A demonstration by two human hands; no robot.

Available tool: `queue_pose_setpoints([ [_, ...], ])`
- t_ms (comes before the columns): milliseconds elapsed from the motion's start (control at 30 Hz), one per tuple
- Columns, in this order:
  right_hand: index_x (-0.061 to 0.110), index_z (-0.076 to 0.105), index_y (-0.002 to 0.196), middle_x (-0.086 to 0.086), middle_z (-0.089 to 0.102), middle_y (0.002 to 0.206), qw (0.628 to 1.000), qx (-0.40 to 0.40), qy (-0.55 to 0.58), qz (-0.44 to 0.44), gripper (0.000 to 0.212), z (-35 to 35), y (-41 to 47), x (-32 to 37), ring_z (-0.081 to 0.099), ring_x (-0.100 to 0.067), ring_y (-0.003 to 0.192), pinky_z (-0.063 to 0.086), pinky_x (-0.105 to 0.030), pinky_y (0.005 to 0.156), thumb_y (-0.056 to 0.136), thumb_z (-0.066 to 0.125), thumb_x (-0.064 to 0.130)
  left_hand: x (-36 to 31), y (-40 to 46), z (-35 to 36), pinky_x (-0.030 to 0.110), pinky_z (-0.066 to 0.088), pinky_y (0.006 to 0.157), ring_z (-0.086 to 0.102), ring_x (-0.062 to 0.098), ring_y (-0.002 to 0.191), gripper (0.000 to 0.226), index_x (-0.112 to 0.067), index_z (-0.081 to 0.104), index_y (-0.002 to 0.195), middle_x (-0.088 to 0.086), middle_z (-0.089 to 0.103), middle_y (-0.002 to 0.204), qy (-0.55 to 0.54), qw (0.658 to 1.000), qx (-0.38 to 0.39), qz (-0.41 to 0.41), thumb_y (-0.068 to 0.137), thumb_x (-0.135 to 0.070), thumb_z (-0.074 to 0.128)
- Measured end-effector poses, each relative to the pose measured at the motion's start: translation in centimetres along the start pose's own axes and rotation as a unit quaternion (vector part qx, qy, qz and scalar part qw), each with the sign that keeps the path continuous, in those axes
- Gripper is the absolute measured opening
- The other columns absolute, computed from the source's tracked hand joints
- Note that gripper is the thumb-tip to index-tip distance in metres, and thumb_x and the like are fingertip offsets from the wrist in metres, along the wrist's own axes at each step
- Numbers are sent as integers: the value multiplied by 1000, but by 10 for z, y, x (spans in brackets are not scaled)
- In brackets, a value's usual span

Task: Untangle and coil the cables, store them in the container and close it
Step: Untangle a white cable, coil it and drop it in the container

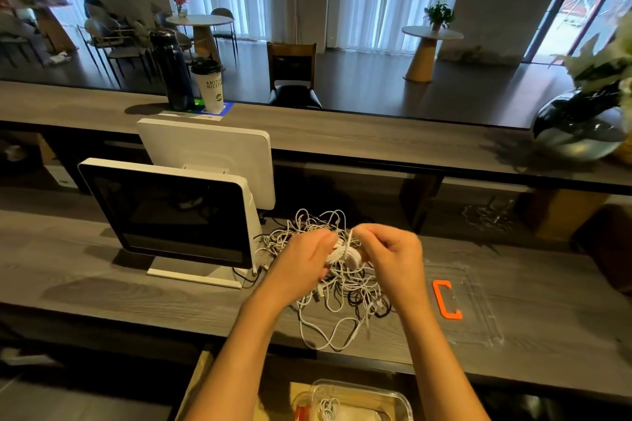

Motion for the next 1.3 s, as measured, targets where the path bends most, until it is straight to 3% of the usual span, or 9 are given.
queue_pose_setpoints([
  [167,5,75,67,-3,59,52,979,19,166,115,22,2,5,-2,47,-10,49,38,-22,47,88,70,8,-10,-4,9,22,31,39,36,8,39,36,-14,54,85,-10,42,50,-142,986,65,54,106,-36,37],
  [300,1,68,60,-1,49,47,983,90,104,121,37,21,-2,-7,32,-6,43,26,-21,45,94,65,16,-8,-3,-2,20,28,39,35,6,42,43,-2,58,90,-9,40,51,-226,973,-23,25,104,-36,37],
  [400,9,70,61,-2,51,47,983,154,33,91,40,32,-13,-5,33,-6,43,29,-21,47,96,63,27,2,1,-9,24,33,46,40,8,50,39,-17,54,72,-10,43,54,-130,983,-127,2,106,-28,41],
  [533,8,73,77,-15,65,64,966,244,-64,59,37,41,-23,1,43,-12,49,35,-23,50,99,58,34,16,5,-13,37,34,58,44,17,58,41,-16,44,65,1,45,60,18,986,-166,-25,106,-24,43],
  [733,11,71,102,1,64,67,938,326,-58,97,18,35,-36,1,51,-11,55,41,-18,50,102,54,17,37,13,-14,36,26,62,44,22,65,43,-26,36,64,-4,42,62,148,979,-121,-64,106,-27,42],
  [900,17,72,87,5,64,65,936,306,-171,18,24,15,-27,13,51,-2,53,39,-15,52,101,55,27,37,13,3,41,42,71,55,25,74,38,-16,47,72,6,55,73,197,979,17,-51,107,-30,38],
  [1133,25,78,78,9,73,70,993,92,-67,19,12,-24,-9,8,64,-3,63,50,-19,60,86,75,16,4,-13,18,14,34,51,37,-1,46,40,-20,47,69,-14,43,51,-43,979,197,-1,106,-31,40],
  [1233,25,80,76,1,75,72,994,90,44,31,18,-17,-13,9,66,-9,67,53,-26,63,85,75,11,-9,-20,18,15,27,45,33,2,45,37,-22,57,76,-14,44,50,-175,959,223,8,103,-38,38],
  [1300,25,81,75,1,68,61,989,119,79,35,19,-3,-19,7,56,-16,57,45,-32,55,90,70,17,-10,-17,13,14,23,41,32,1,43,34,-19,60,81,-12,43,51,-242,955,171,-1,101,-39,40],
])
Point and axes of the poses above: each hand's wrist, its own y-axis towards the middle knuckle, its own z-axis out of the palm, x = y × z, the point moved 7 cm from there along y, towards the middle knuckle
